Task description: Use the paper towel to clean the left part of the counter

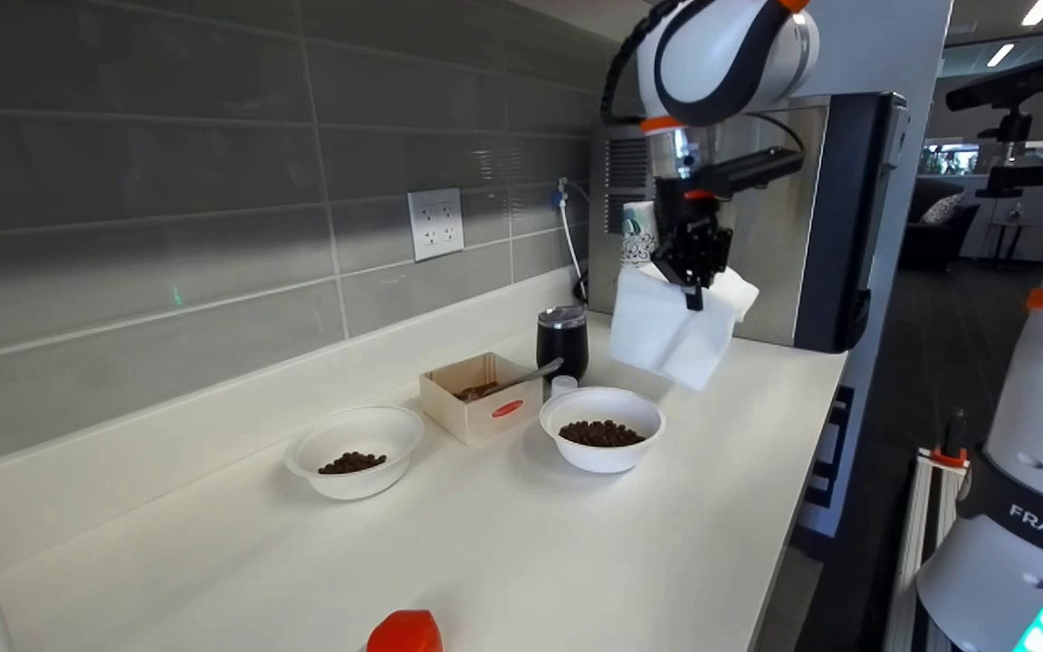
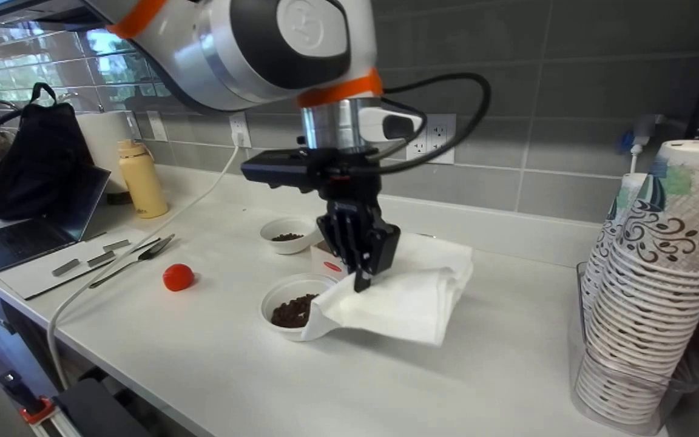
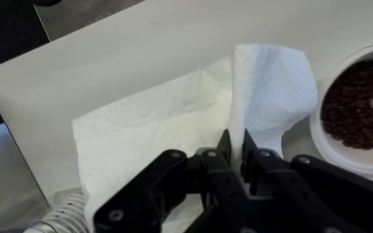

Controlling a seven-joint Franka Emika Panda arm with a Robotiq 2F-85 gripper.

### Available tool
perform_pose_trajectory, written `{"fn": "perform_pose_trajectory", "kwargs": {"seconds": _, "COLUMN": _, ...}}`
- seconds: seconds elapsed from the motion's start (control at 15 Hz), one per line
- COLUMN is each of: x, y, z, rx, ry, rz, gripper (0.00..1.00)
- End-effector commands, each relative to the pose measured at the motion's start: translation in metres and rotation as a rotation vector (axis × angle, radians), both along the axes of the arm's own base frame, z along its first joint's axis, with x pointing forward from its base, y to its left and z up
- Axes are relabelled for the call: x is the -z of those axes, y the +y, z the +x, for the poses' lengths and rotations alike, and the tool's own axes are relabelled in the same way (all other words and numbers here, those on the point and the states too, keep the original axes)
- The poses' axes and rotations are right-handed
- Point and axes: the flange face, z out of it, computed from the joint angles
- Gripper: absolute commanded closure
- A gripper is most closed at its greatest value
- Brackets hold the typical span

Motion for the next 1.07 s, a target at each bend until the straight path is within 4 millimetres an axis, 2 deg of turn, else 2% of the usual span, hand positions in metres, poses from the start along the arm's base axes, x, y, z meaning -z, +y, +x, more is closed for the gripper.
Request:
{"fn": "perform_pose_trajectory", "kwargs": {"seconds": 0.0, "x": -0.031, "y": 0.072, "z": -0.008, "rx": -0.162, "ry": -0.05, "rz": 0.017, "gripper": 0.98}}
{"fn": "perform_pose_trajectory", "kwargs": {"seconds": 0.2, "x": -0.039, "y": 0.137, "z": 0.001, "rx": -0.329, "ry": -0.054, "rz": 0.081, "gripper": 0.98}}
{"fn": "perform_pose_trajectory", "kwargs": {"seconds": 0.33, "x": -0.029, "y": 0.179, "z": 0.008, "rx": -0.424, "ry": -0.031, "rz": 0.139, "gripper": 0.98}}
{"fn": "perform_pose_trajectory", "kwargs": {"seconds": 0.53, "x": -0.01, "y": 0.226, "z": 0.013, "rx": -0.57, "ry": 0.004, "rz": 0.205, "gripper": 0.98}}
{"fn": "perform_pose_trajectory", "kwargs": {"seconds": 0.73, "x": 0.01, "y": 0.254, "z": 0.019, "rx": -0.711, "ry": 0.048, "rz": 0.267, "gripper": 0.98}}
{"fn": "perform_pose_trajectory", "kwargs": {"seconds": 1.0, "x": 0.052, "y": 0.265, "z": 0.037, "rx": -0.887, "ry": 0.14, "rz": 0.351, "gripper": 0.98}}
